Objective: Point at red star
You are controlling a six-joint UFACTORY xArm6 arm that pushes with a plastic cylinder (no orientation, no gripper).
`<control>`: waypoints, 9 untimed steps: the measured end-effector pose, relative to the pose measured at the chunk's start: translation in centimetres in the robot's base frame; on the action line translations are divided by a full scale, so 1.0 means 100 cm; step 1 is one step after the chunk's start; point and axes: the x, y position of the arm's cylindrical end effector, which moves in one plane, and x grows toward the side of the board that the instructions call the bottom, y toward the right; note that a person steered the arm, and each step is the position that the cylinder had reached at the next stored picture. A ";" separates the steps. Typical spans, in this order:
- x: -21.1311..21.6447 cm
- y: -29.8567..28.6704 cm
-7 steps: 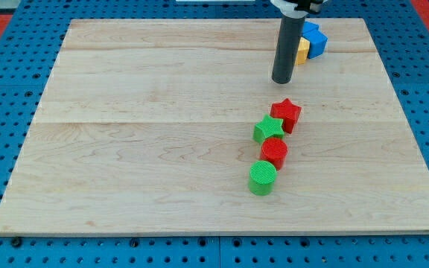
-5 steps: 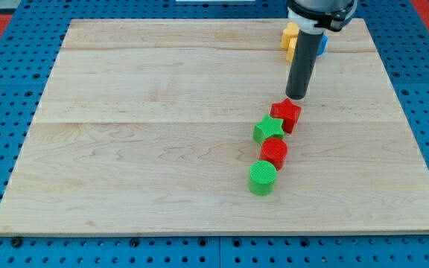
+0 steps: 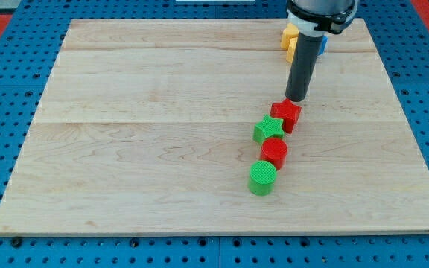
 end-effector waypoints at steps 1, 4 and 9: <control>0.000 0.000; -0.020 0.076; 0.082 -0.071</control>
